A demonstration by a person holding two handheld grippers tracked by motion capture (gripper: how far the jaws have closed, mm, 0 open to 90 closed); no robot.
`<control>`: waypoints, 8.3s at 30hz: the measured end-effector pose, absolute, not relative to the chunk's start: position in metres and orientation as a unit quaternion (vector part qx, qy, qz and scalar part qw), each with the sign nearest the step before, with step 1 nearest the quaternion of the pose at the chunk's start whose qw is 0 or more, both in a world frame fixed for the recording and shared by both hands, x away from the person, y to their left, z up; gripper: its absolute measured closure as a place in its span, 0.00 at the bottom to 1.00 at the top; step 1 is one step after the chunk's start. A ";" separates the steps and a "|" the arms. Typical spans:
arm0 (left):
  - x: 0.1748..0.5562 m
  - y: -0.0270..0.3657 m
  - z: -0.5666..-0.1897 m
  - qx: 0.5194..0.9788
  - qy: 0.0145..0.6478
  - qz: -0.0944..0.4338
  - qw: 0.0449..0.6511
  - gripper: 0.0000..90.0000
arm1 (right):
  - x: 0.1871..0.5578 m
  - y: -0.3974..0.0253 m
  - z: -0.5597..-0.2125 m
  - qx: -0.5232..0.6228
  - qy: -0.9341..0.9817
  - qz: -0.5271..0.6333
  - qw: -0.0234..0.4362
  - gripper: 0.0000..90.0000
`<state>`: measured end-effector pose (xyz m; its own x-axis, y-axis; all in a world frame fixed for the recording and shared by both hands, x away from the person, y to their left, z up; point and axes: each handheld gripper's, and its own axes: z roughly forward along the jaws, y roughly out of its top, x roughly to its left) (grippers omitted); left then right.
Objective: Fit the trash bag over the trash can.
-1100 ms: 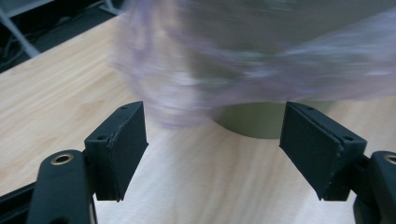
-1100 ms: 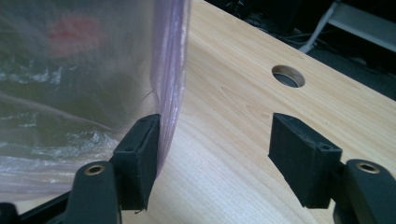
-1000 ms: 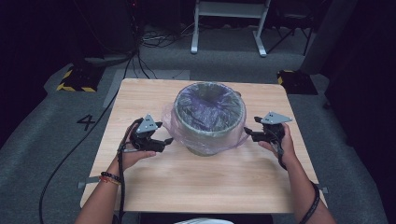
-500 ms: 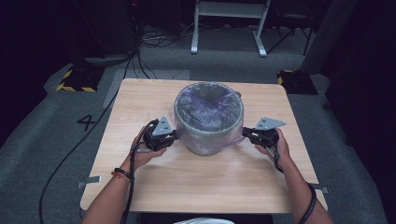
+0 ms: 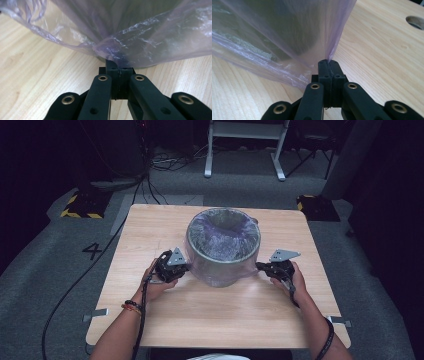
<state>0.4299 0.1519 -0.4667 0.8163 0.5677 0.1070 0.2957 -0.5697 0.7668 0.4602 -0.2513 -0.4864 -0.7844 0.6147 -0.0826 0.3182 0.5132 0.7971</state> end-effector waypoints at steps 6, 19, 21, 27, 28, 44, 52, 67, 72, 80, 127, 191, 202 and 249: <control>0.427 0.155 -0.471 0.867 0.253 0.170 0.394 0.91 | 0.462 -0.259 -0.489 0.292 0.844 0.411 0.182 0.93; 0.403 0.166 -0.468 0.860 0.284 0.129 0.404 0.19 | 0.458 -0.280 -0.485 0.319 0.824 0.431 0.184 0.33; 0.397 0.167 -0.470 0.862 0.276 0.123 0.408 0.18 | 0.455 -0.282 -0.484 0.318 0.823 0.433 0.186 0.29; 0.378 0.170 -0.474 0.865 0.264 0.149 0.399 0.17 | 0.451 -0.287 -0.482 0.314 0.822 0.439 0.182 0.26; 0.376 0.169 -0.474 0.867 0.265 0.148 0.396 0.17 | 0.451 -0.287 -0.482 0.315 0.821 0.441 0.181 0.26; 0.368 0.170 -0.498 0.886 0.276 0.129 0.349 0.18 | 0.441 -0.286 -0.457 0.302 0.798 0.484 0.196 0.25; 0.368 0.173 -0.502 0.881 0.282 0.115 0.362 0.17 | 0.443 -0.270 -0.439 0.278 0.806 0.481 0.207 0.25; 0.369 0.174 -0.504 0.880 0.280 0.111 0.368 0.16 | 0.437 -0.269 -0.407 0.271 0.795 0.506 0.195 0.25; 0.369 0.174 -0.504 0.880 0.280 0.111 0.368 0.16 | 0.437 -0.268 -0.397 0.264 0.792 0.514 0.198 0.25; 0.369 0.174 -0.504 0.880 0.279 0.111 0.369 0.16 | 0.437 -0.263 -0.376 0.258 0.787 0.520 0.207 0.26; 0.369 0.174 -0.504 0.880 0.280 0.111 0.368 0.16 | 0.465 -0.161 -0.330 0.204 0.823 0.494 0.193 0.28; 0.369 0.174 -0.504 0.880 0.279 0.111 0.368 0.16 | 0.492 -0.116 -0.334 0.240 0.921 0.278 0.129 0.27; 0.369 0.174 -0.504 0.880 0.279 0.111 0.368 0.16 | 0.490 -0.122 -0.330 0.251 0.908 0.314 0.120 0.27; 0.369 0.174 -0.504 0.880 0.279 0.111 0.368 0.16 | 0.443 -0.190 -0.305 0.235 0.870 0.404 0.158 0.20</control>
<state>0.3689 0.1744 -0.5038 0.8195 0.5730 -0.0110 0.4099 -0.5726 0.7100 0.4431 -0.1895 -0.3048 -0.8401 0.5359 -0.0845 0.2814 0.5636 0.7767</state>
